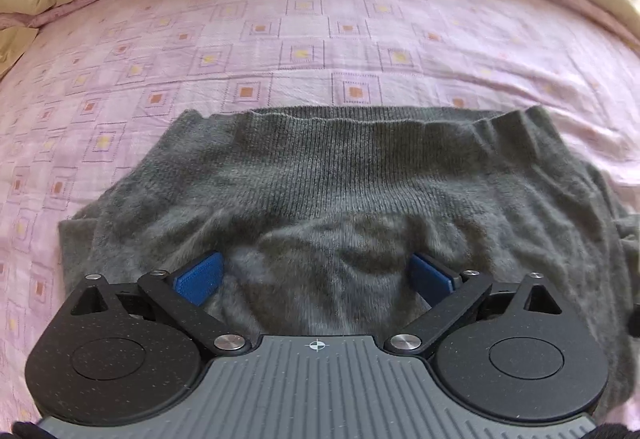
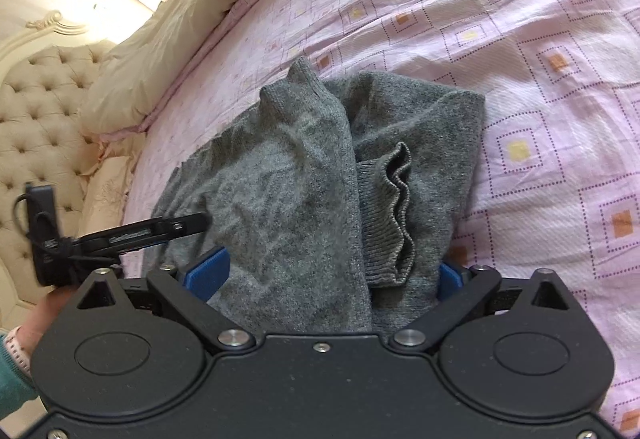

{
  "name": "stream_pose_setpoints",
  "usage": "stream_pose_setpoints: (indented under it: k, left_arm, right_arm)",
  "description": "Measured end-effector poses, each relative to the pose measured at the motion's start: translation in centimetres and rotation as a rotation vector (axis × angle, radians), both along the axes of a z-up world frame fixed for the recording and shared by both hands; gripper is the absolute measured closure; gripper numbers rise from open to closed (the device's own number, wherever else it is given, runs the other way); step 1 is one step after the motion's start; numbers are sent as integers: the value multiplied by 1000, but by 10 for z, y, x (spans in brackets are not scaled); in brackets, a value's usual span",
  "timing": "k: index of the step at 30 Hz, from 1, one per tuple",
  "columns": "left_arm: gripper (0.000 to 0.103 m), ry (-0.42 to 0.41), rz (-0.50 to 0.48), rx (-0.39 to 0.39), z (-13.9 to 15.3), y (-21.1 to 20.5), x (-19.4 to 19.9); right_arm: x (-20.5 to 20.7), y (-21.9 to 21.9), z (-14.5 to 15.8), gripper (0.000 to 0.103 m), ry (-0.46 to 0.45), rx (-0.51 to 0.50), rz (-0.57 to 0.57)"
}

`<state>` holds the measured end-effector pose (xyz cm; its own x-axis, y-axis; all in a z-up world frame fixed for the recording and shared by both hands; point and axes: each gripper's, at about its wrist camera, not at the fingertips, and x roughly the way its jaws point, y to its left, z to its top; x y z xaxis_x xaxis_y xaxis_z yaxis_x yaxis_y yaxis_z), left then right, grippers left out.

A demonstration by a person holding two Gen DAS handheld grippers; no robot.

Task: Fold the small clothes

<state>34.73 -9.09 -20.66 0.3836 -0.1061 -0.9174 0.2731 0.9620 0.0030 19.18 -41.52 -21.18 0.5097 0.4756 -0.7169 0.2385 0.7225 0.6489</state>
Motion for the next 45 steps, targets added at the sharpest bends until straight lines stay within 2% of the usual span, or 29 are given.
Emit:
stream_pose_setpoints:
  k: [2, 5, 8, 12, 18, 23, 27, 35, 42, 45]
  left_arm:
    - [3, -17, -5, -27, 7, 8, -13]
    - [3, -35, -9, -51, 17, 23, -35]
    - [3, -35, -1, -72, 23, 38, -51]
    - [3, -33, -11, -71, 32, 62, -71]
    - [3, -17, -16, -80, 48, 106, -93]
    - [3, 5, 22, -120, 52, 149, -98]
    - [3, 18, 38, -142, 52, 180, -93]
    - [3, 16, 75, -161, 56, 233, -78]
    - [3, 29, 124, -180, 55, 263, -77]
    - [3, 42, 139, -185, 53, 270, -79]
  right_arm:
    - [2, 1, 0, 35, 19, -10, -11]
    - [3, 3, -4, 61, 73, -34, -46]
    - [2, 6, -3, 73, 90, -79, -60]
    - [3, 21, 12, 76, 98, -158, -75]
    - [13, 50, 52, 76, 65, -217, -69]
    - [35, 94, 84, 77, 27, -237, -16]
    - [56, 143, 95, 77, 12, -237, 38]
    - [94, 258, 85, 78, 22, -278, 214]
    - [106, 330, 66, 78, 86, -407, 354]
    - [106, 346, 64, 67, 99, -451, 403]
